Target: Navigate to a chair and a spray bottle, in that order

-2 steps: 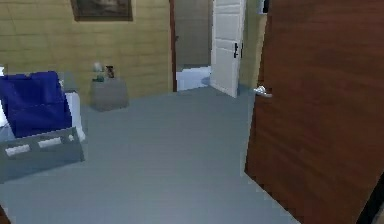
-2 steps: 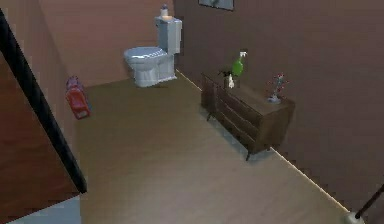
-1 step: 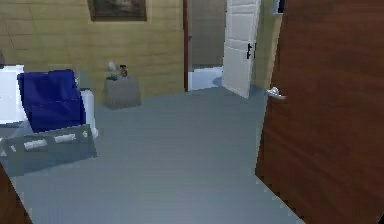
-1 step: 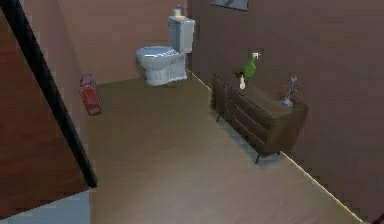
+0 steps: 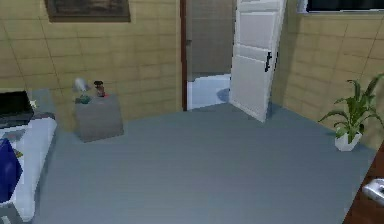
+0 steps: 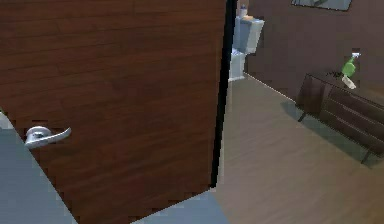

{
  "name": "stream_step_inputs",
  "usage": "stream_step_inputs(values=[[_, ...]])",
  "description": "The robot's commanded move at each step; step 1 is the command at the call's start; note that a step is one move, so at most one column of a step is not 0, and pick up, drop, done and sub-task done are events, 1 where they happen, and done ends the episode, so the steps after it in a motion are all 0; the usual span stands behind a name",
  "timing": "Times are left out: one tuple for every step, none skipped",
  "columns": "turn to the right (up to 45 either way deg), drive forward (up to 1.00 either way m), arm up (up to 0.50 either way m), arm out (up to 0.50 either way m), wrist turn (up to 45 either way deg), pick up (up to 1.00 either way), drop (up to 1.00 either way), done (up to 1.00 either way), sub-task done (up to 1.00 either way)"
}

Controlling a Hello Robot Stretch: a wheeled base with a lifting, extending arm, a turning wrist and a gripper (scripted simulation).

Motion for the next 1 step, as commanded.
stream_step_inputs(values=[[-3.0, 0.0, 0.0, 0.0, 0.0, 0.0, 0.0, 0.0, 0.0]])
